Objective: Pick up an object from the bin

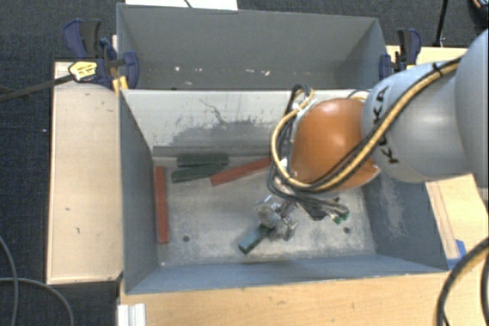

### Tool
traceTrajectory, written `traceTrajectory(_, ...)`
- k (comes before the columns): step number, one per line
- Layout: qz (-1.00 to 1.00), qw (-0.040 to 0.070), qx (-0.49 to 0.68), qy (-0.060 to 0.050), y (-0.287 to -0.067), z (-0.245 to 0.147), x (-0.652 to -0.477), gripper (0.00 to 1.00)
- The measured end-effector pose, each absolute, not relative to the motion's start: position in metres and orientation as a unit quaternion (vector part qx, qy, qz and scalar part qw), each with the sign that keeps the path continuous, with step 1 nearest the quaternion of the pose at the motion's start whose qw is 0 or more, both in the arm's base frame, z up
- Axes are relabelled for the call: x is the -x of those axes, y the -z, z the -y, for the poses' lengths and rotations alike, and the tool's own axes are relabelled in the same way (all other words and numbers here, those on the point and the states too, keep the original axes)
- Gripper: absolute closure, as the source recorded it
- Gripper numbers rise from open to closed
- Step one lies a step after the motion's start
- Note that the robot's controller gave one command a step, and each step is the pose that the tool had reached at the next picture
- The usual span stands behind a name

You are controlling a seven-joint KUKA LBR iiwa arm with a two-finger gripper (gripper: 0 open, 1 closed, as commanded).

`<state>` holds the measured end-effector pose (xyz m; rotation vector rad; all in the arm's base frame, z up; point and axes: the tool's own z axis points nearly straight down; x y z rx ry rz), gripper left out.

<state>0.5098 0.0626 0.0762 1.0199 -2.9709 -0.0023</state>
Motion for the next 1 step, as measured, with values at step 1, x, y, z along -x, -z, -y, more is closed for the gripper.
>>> traceTrajectory(1,0.909,-0.005,-0.418,-0.002,-0.2755,-0.0185,-0.5051,1.00)
